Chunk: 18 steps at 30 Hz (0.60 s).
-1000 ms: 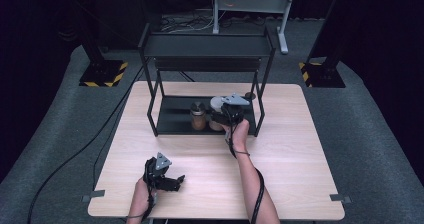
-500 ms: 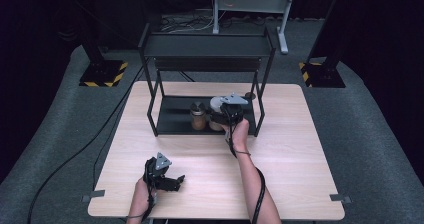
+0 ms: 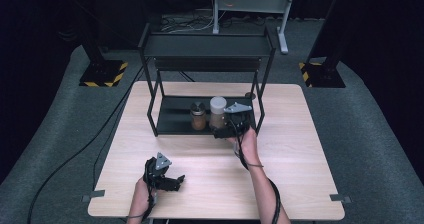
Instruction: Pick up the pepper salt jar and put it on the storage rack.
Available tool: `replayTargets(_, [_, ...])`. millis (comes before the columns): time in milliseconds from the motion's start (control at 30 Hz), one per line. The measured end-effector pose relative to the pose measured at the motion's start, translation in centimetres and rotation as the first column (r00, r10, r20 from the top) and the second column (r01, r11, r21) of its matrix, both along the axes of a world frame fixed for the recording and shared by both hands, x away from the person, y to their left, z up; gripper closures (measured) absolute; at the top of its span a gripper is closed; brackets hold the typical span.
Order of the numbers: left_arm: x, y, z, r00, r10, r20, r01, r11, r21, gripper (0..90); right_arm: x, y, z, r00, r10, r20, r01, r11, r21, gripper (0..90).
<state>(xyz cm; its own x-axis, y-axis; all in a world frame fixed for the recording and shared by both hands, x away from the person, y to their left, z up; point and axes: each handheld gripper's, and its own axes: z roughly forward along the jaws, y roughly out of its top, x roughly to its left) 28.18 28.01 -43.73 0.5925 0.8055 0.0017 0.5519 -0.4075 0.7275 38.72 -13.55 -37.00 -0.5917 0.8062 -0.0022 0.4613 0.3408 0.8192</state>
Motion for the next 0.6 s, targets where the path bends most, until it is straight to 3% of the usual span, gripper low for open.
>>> replayTargets(133, [0.0, 0.0, 0.0, 1.0, -0.003, 0.0, 0.003, 1.0, -0.001, 3.8, -2.8, -1.7, -1.5, 0.9986, -0.009, -0.052, 0.007, 0.999, -0.033, 0.0])
replayTargets(333, [0.0, 0.0, 0.0, 1.0, -0.003, 0.0, 0.003, 1.0, 0.0, 3.8, -7.0, -5.7, -4.1, 0.9911, -0.048, -0.124, 0.044, 0.998, -0.037, 0.0])
replayTargets(600, [0.1, 0.0, 0.0, 1.0, -0.003, -0.002, 0.003, 1.0, -0.001, 3.7, -12.0, -9.6, -5.9, 0.983, -0.132, -0.127, 0.129, 0.991, -0.032, 0.0])
